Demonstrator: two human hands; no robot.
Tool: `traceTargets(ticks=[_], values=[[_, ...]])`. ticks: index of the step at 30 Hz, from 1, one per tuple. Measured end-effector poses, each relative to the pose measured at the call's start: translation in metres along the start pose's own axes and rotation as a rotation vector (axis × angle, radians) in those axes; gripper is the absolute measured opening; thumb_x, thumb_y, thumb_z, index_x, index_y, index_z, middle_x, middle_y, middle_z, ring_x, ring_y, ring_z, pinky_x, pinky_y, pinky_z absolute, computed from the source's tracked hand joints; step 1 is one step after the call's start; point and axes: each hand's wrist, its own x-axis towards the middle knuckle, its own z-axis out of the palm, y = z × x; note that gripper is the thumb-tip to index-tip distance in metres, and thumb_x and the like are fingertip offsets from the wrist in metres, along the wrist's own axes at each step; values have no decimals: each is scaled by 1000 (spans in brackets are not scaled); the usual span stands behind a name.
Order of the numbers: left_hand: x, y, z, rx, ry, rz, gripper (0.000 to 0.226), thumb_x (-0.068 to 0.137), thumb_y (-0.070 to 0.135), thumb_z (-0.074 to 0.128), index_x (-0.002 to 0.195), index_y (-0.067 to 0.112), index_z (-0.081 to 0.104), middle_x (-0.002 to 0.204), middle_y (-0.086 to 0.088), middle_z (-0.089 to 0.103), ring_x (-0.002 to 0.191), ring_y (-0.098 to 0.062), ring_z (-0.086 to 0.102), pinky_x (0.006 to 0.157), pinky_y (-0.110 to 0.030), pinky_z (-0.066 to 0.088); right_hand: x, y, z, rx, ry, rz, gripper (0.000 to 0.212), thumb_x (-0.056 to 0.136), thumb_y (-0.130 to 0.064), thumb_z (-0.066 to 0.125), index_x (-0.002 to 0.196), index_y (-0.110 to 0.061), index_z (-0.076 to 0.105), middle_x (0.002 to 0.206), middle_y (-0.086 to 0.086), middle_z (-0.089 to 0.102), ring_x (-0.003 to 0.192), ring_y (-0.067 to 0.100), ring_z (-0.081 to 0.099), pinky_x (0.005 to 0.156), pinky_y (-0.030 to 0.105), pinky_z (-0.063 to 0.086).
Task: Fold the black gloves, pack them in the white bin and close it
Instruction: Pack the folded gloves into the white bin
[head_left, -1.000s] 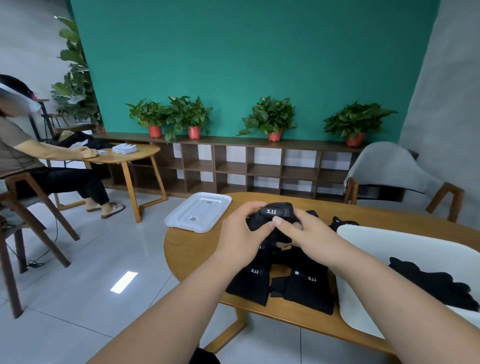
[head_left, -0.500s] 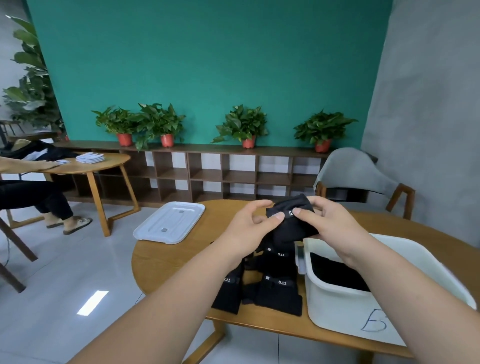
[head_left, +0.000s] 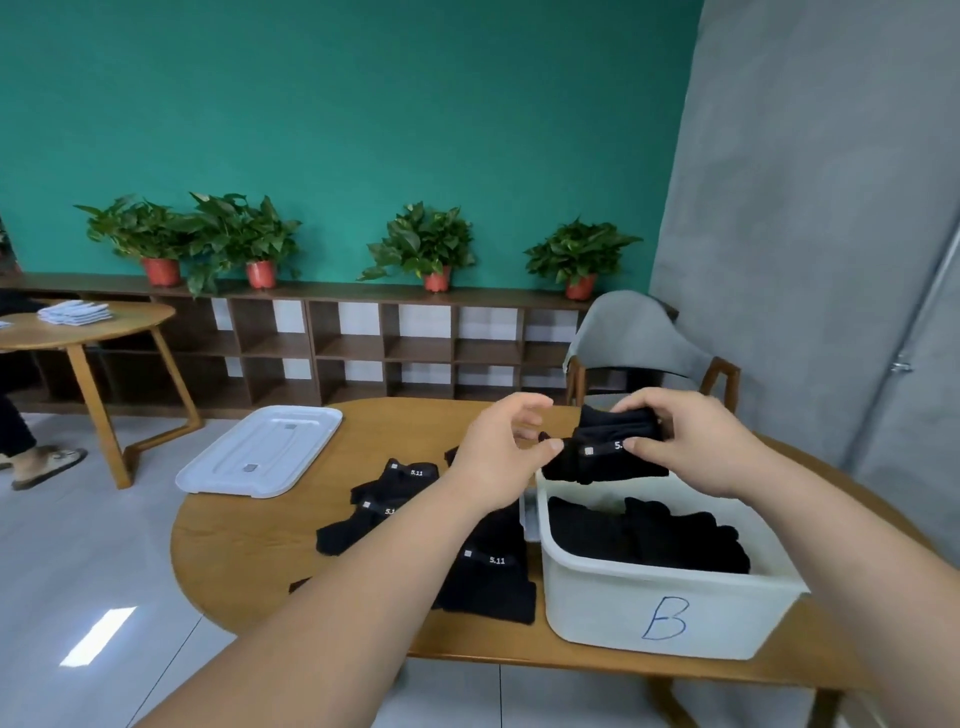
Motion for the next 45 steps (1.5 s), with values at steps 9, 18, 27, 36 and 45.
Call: traceTargets(ticks=[9, 18, 27, 36, 45], values=[[-10, -30, 17, 27, -74, -130, 44, 94, 16, 79, 134, 31, 65, 117, 11, 64, 104, -8, 66, 93, -27, 57, 3, 24, 56, -201, 47, 96, 32, 87, -25, 80, 96, -44, 56, 87, -15, 66, 81, 15, 61, 68, 32, 46], [-9, -38, 17, -26, -69, -121, 37, 93, 19, 81, 125, 35, 70, 118, 12, 66, 103, -7, 68, 93, -29, 59, 17, 18, 78, -545, -202, 137, 29, 93, -21, 66, 112, -33, 48, 95, -1, 62, 83, 27, 61, 63, 37, 44], [-6, -47, 20, -41, -61, -103, 35, 94, 18, 79, 121, 38, 70, 119, 10, 65, 102, -7, 69, 91, -28, 59, 24, 15, 92, -608, -303, 88, 19, 101, -35, 62, 118, -29, 60, 113, 3, 66, 99, 28, 62, 80, 39, 53], [-6, -48, 21, -39, -52, -100, 32, 93, 21, 80, 120, 37, 71, 118, 11, 65, 101, -7, 69, 92, -33, 59, 28, 7, 78, -598, -206, 52, 19, 94, -44, 71, 109, -35, 69, 107, -6, 72, 94, 24, 66, 75, 35, 56], [-17, -53, 15, 14, 4, -80, 39, 95, 33, 79, 131, 35, 67, 118, 17, 66, 108, -3, 63, 94, -23, 52, 19, -21, 69, -398, -77, -61, 34, 96, -40, 70, 130, -43, 66, 127, -19, 68, 118, 12, 60, 89, 34, 52]])
